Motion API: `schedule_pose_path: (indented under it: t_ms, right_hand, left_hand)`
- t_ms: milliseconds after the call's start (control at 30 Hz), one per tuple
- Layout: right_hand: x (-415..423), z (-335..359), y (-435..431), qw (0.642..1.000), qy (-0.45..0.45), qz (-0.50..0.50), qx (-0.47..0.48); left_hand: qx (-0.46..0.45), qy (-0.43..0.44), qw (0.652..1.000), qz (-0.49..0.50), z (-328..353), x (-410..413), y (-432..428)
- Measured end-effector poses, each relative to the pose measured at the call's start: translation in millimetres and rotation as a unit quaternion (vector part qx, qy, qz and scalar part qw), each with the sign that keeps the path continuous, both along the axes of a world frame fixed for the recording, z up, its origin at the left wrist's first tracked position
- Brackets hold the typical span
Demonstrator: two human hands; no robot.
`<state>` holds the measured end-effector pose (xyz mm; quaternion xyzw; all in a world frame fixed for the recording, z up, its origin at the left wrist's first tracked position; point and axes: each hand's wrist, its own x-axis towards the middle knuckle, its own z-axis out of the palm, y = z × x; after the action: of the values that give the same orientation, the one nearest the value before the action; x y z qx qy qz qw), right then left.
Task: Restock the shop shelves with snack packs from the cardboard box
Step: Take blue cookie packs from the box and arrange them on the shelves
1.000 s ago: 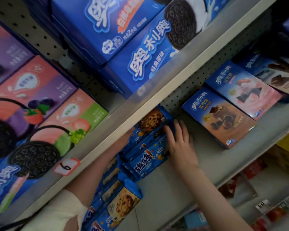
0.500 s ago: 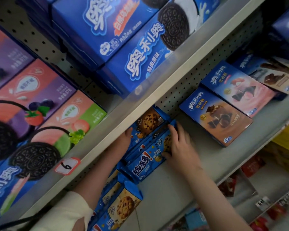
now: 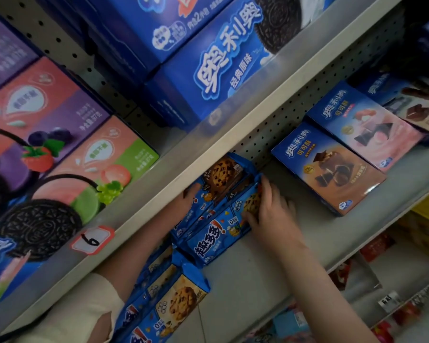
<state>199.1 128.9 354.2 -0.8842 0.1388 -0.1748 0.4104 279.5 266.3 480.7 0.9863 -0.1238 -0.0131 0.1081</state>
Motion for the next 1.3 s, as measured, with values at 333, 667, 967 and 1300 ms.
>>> schedule_pose_path:
  t_ms: [333, 667, 967, 1300]
  right_hand:
    - [0.1, -2.1, -1.6, 1.000, -0.013, -0.009, 0.004]
    - [0.7, -2.5, -2.4, 1.000, -0.001, 0.001, 0.003]
    - [-6.3, 6.6, -4.3, 0.999, 0.047, 0.019, 0.015]
    - [-23.4, 18.4, 2.8, 0.997, 0.064, 0.011, -0.042]
  left_hand:
    - [0.052, 0.050, 0.996, -0.053, -3.3, 0.5, 6.0]
    - [0.097, -0.047, 0.991, -0.086, -14.3, 1.9, 12.1]
    - [0.075, -0.079, 0.990, -0.090, -13.6, -38.8, 12.0]
    - [0.183, -0.093, 0.974, -0.094, -49.7, -61.7, 3.4]
